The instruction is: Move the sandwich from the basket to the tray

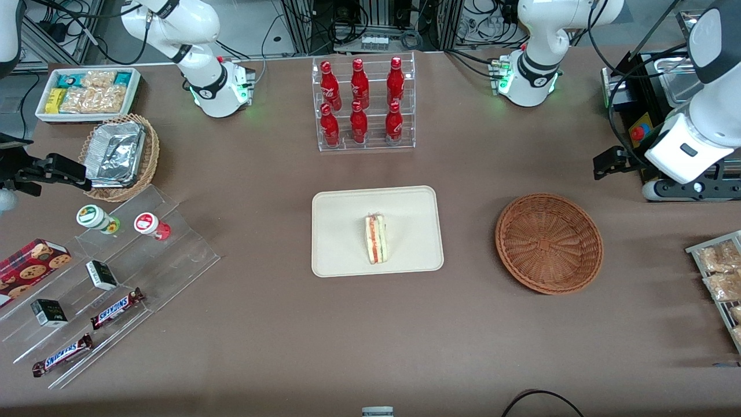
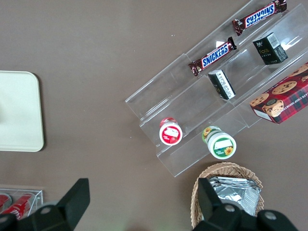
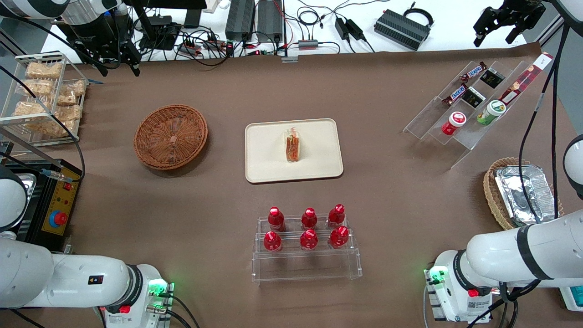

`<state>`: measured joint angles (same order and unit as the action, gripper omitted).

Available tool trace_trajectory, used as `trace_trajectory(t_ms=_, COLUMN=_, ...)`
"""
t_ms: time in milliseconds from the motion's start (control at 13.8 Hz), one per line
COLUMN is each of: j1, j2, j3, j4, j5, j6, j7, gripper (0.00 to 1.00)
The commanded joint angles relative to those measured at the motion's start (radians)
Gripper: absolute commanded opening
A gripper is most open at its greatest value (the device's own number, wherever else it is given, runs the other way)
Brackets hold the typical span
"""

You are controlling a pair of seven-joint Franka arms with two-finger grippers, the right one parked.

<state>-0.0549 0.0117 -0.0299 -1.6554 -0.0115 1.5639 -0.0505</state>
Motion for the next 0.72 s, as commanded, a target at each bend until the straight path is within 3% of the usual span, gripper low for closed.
trace_trajectory(t_ms=0, j1=-0.010, j2=-0.027, j3=0.016, j4=-0.018, j5=-0.015, j6=0.018, j7=0.014, gripper=1.00)
trace_trajectory(t_ms=652, j1=-0.005, j2=-0.013, j3=0.025, j4=0.046, j5=-0.002, j6=0.005, j7=0.017, gripper=1.00)
